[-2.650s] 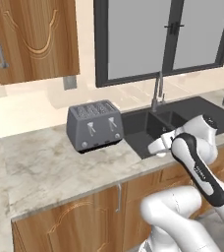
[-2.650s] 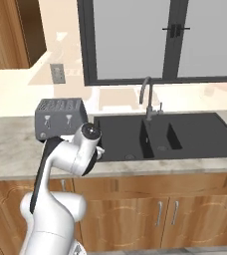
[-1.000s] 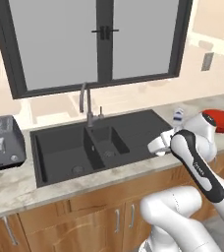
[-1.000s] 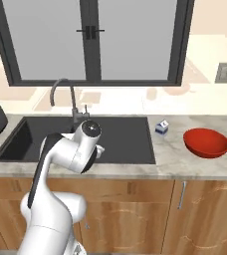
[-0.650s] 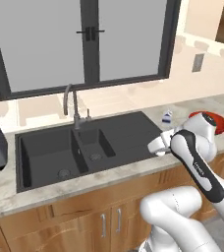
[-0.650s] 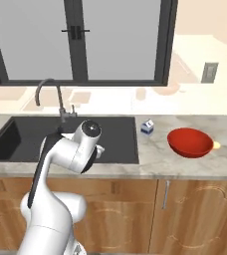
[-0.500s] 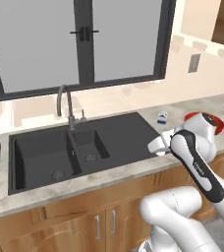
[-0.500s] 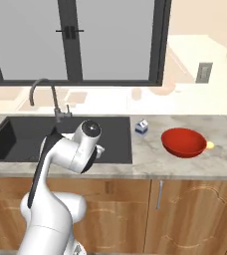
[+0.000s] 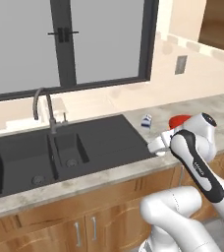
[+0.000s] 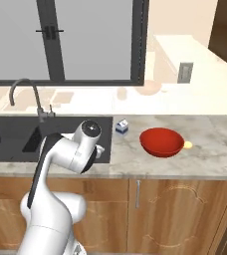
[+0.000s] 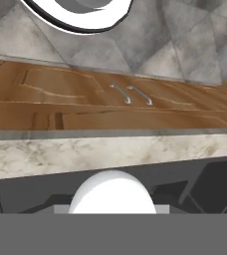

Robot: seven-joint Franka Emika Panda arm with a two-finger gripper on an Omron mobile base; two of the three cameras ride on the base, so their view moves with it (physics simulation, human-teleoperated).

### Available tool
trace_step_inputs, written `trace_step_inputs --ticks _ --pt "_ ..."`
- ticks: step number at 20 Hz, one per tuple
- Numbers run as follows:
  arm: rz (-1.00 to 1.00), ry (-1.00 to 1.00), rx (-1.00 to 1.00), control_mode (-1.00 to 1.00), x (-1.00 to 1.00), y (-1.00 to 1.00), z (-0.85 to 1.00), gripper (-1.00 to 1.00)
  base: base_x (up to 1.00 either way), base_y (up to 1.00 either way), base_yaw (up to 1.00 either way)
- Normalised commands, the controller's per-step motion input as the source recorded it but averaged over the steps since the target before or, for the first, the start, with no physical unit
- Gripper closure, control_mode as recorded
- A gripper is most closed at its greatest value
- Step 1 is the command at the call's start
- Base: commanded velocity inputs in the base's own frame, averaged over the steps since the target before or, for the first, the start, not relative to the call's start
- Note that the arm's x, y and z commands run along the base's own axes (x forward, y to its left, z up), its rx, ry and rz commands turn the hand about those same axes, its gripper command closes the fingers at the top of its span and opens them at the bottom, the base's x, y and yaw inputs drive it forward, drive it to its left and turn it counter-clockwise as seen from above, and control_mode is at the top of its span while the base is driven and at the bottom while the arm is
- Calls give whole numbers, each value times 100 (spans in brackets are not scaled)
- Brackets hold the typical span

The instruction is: Gather the eggs and milk located in the vicinity of the sink area and place them right next to the bowl.

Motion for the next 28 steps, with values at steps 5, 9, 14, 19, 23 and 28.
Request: trace_step_inputs --ticks 5,9,14,19,23,28 --pt "0 0 0 100 0 0 0 100 0 -54 0" --pt "0 0 0 100 0 0 0 100 0 -55 0" --pt "0 0 0 100 0 0 0 100 0 -56 0" --pt "0 0 0 100 0 0 0 100 0 -50 0" --pt "0 0 0 100 0 0 0 100 0 -38 0" --pt "0 0 0 100 0 0 0 100 6 -29 1"
